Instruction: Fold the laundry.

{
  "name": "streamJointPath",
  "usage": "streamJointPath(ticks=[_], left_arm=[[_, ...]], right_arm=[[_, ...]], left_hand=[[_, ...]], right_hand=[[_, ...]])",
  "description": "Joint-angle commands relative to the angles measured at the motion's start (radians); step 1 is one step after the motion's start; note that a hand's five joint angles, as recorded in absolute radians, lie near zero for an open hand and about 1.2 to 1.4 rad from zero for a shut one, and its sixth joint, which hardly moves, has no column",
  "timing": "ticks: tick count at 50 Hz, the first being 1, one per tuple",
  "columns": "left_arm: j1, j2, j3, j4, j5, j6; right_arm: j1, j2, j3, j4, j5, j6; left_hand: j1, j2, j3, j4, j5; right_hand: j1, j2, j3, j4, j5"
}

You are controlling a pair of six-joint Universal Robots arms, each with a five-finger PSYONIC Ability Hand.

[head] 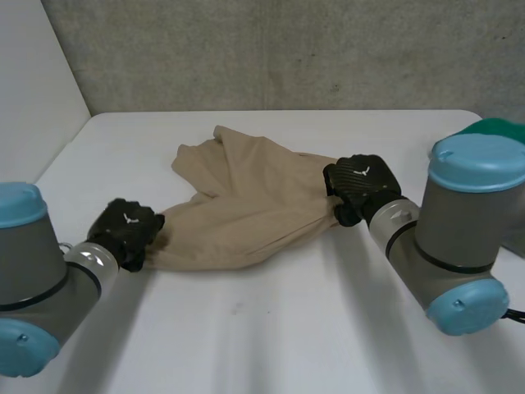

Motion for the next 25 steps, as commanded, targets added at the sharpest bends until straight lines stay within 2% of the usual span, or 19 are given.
streamJointPath(ticks=[1,4,7,11,15,19,20,24,25], left_arm=[[-0.011,0.156,-0.007,-0.164,0.015,-0.013],[-0.006,0.207,0.001,-0.293,0.036,-0.003],[0.003,0.230,0.002,-0.355,0.057,-0.003],[0.012,0.232,0.004,-0.300,0.110,-0.016],[0.018,0.147,0.009,-0.235,0.116,-0.017],[0.014,0.071,0.021,-0.226,0.097,-0.021],[0.012,0.048,0.019,-0.235,0.091,-0.023],[-0.004,0.037,0.004,-0.266,0.081,-0.027],[-0.009,0.041,-0.001,-0.269,0.081,-0.030]], right_arm=[[-0.034,-0.097,0.036,0.111,-0.030,-0.231],[-0.055,-0.123,0.050,0.218,-0.060,-0.373],[-0.080,-0.140,0.058,0.273,-0.079,-0.448],[-0.081,-0.134,0.067,0.220,-0.091,-0.369],[-0.081,-0.097,0.061,0.157,-0.091,-0.231],[-0.077,-0.045,0.047,0.136,-0.094,-0.113],[-0.072,-0.034,0.044,0.137,-0.093,-0.078],[-0.060,-0.014,0.035,0.122,-0.091,-0.022],[-0.058,-0.008,0.030,0.117,-0.091,-0.013]], left_hand=[[0.552,0.202,0.209,0.203,0.208],[0.552,0.202,0.209,0.203,0.208],[0.552,0.202,0.209,0.203,0.208],[0.552,0.202,0.209,0.203,0.208],[0.385,0.035,0.043,0.036,0.041],[0.171,-0.179,-0.171,-0.178,-0.173],[0.052,-0.299,-0.291,-0.298,-0.293],[-0.237,-0.587,-0.579,-0.586,-0.581],[-0.252,-0.602,-0.595,-0.601,-0.596]], right_hand=[[0.312,0.216,0.211,0.198,0.224],[0.312,0.216,0.211,0.198,0.224],[0.312,0.216,0.211,0.198,0.224],[0.312,0.216,0.211,0.198,0.224],[0.312,0.216,0.211,0.198,0.224],[0.312,0.216,0.211,0.198,0.224],[0.312,0.216,0.211,0.198,0.224],[0.312,0.216,0.211,0.198,0.224],[0.312,0.216,0.211,0.198,0.224]])
